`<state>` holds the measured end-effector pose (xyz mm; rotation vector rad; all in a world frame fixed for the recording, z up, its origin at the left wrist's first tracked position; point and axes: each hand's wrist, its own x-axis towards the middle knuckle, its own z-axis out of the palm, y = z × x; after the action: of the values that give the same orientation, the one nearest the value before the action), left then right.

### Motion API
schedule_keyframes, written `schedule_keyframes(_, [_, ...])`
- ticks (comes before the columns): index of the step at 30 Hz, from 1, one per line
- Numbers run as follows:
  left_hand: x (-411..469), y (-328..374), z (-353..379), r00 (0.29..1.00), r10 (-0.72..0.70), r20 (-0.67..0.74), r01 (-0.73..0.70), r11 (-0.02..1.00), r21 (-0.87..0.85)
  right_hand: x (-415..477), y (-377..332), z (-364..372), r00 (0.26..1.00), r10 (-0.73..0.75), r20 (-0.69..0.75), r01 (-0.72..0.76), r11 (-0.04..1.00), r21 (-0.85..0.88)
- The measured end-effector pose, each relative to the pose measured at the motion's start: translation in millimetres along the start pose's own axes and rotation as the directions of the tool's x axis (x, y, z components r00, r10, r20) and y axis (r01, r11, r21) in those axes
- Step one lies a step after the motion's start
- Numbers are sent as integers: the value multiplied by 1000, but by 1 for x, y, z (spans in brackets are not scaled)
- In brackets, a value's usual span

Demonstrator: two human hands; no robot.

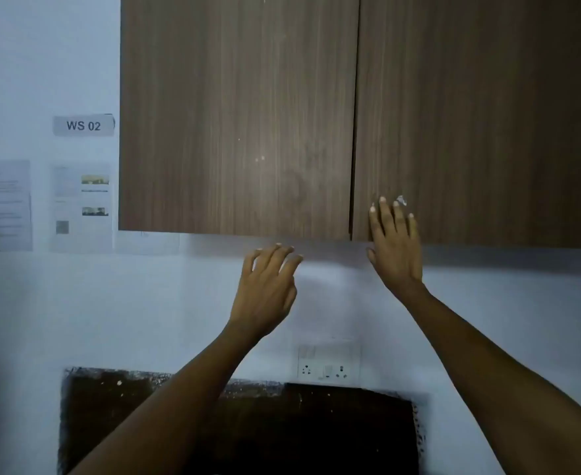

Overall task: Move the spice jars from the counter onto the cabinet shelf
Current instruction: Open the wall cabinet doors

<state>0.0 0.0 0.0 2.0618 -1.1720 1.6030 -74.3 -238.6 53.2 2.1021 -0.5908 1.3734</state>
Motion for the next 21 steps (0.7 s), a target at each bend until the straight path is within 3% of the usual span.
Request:
schedule_keyframes(7, [46,23,2,997,46,-60,-51,996,-72,15,6,-6,997,-75,28,78,986,-147])
schedule_keyframes(16, [114,62,-13,999,32,-14,-33,995,-99,4,24,-22,988,-142,62,146,986,-76])
schedule_keyframes(21, [131,84,-18,994,-86,71,98,977,-188,-4,38,-40,979,-202,24,203,979,-19])
